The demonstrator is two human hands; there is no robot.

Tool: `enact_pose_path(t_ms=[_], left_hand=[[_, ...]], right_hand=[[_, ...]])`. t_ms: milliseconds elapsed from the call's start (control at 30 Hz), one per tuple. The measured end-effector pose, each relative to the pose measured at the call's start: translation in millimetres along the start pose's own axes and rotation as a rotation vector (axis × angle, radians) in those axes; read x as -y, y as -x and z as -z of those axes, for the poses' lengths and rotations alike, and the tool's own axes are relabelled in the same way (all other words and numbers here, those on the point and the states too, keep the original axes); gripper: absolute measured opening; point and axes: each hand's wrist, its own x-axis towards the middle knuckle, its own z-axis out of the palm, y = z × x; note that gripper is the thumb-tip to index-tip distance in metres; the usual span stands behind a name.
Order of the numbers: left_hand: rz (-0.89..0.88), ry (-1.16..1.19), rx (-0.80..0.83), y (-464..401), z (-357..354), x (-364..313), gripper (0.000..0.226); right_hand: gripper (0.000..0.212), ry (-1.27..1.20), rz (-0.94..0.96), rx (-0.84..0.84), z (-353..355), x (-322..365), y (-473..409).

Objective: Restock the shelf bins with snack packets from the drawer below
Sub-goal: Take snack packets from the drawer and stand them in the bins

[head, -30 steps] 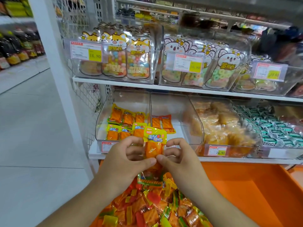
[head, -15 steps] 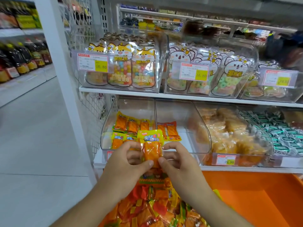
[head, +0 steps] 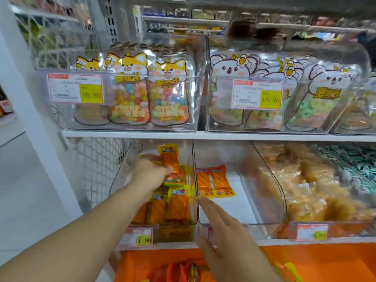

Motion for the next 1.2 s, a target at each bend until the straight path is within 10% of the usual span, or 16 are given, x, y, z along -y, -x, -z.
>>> enact_pose_path(t_ms=[500, 767, 1200], left_hand=[[-0.164, -0.519, 0.148, -33, -38, 28, 0.062], [-0.156, -0.58, 0.242, -29, -30, 30, 0.022], [-0.212, -0.608, 0.213, -7, -29, 18, 0.056]], right_hand=[[0.079, 0.099, -0.015, 0.117, 1, -4, -7], [0.079, 0.102, 0.009, 0.109, 2, -4, -5], [0.077, 0.068, 0.009, 0.08, 8, 1, 2]])
